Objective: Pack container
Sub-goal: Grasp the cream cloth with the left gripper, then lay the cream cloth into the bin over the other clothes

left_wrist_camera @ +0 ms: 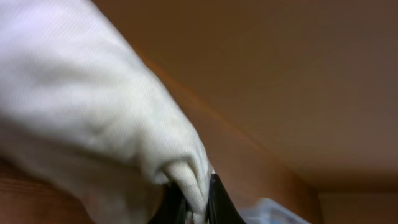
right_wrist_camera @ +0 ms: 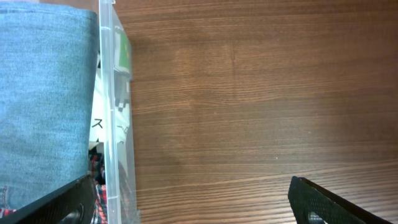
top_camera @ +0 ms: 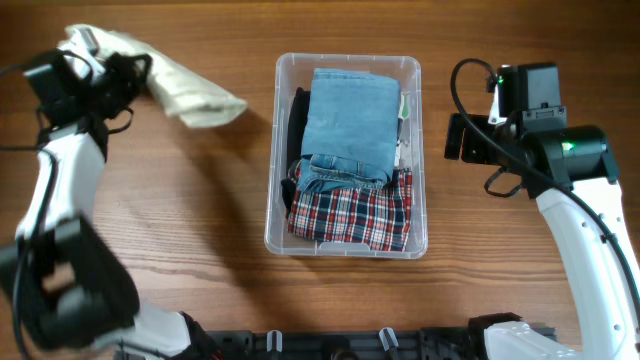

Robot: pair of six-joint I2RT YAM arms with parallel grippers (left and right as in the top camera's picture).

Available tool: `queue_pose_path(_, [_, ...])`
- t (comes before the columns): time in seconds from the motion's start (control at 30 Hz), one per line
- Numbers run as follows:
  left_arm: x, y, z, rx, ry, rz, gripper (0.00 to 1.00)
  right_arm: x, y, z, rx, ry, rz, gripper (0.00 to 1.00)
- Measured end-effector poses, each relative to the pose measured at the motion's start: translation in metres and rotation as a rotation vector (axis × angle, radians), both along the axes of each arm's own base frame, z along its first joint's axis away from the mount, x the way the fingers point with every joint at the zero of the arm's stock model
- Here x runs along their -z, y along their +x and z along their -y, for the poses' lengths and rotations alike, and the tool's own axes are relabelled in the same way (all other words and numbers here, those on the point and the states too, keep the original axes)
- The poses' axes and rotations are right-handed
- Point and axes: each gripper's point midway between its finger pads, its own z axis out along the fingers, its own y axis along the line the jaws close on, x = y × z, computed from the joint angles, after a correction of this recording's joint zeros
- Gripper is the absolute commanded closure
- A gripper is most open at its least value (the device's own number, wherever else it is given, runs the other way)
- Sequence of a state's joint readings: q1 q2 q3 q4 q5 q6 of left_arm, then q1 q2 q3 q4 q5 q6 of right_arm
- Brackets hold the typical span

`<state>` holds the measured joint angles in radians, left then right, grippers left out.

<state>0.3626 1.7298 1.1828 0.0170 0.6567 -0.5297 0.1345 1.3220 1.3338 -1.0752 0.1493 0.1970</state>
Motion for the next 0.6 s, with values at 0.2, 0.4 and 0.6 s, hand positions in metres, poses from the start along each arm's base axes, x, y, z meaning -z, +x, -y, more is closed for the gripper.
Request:
queue_pose_path(0.2, [-0.138,-0.076,0.063,0.08,0.055,0.189,0.96,0.001,-0.002,0.0,-0.004,-0.003,-0.008,0.0])
queue_pose_path(0.4, [-0.213,-0.169,0.18,0.361,0.061,0.368,0.96,0.001,-0.002,0.0,-0.005,0.0,-0.011,0.0])
queue_pose_path(0.6, [-0.186,-0.222,0.271,0.616,0.076,0.269,0.96,0.002,-0.005,0.007,0.036,0.007,-0.018,0.0])
